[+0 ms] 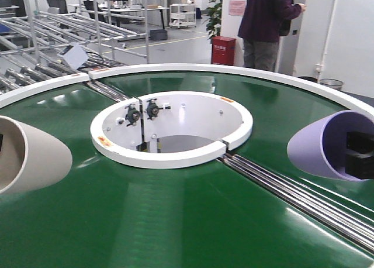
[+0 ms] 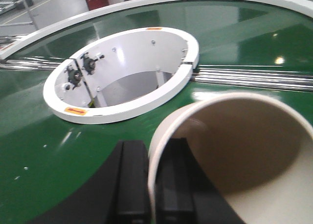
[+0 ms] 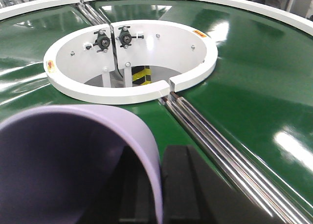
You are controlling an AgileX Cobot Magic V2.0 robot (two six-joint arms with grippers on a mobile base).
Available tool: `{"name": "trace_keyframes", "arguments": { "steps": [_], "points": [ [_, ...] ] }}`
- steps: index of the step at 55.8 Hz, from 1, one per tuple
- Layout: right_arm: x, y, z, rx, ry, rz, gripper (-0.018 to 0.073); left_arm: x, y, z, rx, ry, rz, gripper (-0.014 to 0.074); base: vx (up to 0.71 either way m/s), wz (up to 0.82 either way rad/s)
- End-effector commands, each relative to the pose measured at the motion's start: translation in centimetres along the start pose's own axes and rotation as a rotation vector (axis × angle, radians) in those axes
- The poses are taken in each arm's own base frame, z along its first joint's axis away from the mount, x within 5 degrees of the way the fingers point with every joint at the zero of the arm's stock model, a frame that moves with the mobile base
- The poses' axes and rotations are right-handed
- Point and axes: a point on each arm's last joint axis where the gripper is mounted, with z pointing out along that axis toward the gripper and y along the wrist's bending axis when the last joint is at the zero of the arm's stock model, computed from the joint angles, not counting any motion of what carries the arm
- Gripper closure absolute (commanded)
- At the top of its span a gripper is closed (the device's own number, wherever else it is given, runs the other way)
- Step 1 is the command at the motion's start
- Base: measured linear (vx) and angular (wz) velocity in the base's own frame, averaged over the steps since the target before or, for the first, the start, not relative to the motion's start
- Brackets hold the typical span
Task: Grab cup from conveyor and place in blue bin
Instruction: 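Drive base away from conveyor toward the cart of blue bins, holding cups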
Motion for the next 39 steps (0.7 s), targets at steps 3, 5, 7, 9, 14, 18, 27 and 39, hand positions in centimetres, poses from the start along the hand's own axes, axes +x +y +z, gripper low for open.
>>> {"name": "trace_keyframes", "arguments": {
  "steps": [3,5,7,9,14,18,27,39],
  "points": [
    [-1.86,-0.02,-0.90,0.006,-0.139,-0.010,0.0568,-1.67,0.22,-0.89,-0.037,-0.111,-0.017,0.0603,-0.22,-0.23],
    [-1.86,-0.02,-0.90,0.006,-0.139,-0.010,0.0568,-1.67,0.22,-0.89,-0.037,-0.111,-0.017,0.0603,-0.23,-0.27],
    [-1.86,-0.02,-0.90,0.006,-0.139,-0.010,0.0568,-1.66,0.21,-0.90,-0.037,-0.110,-0.017,0.0603,-0.23,-0.30],
    [-1.86,-0.02,-0.90,0.006,-0.139,-0.010,0.0568,-1.67,0.22,-0.90,-0.037,-0.111,-0.017,0.0603,-0.23,-0.33],
    [-1.86,-0.02,-0.90,0.006,-0.139,-0.010,0.0568,-1.65,0.20,-0.89,-0.036,-0.109,-0.017,0.0603,-0.23,-0.38],
    [-1.86,-0.02,-0.90,0.006,-0.139,-0.010,0.0568,-1.65,0.20,-0.89,-0.036,-0.109,-0.017,0.0603,-0.23,-0.41],
    [-1.86,-0.02,-0.90,0.006,-0.139,-0.010,0.0568,-1.65,0.20,-0.89,-0.036,-0.109,-0.017,0.0603,-0.22,-0.44],
    [-1.86,-0.02,-0.90,0.006,-0.139,-0.010,0.0568,-1.64,0.19,-0.89,-0.035,-0.108,-0.017,0.0603,-0.18,-0.48]
  ]
}}
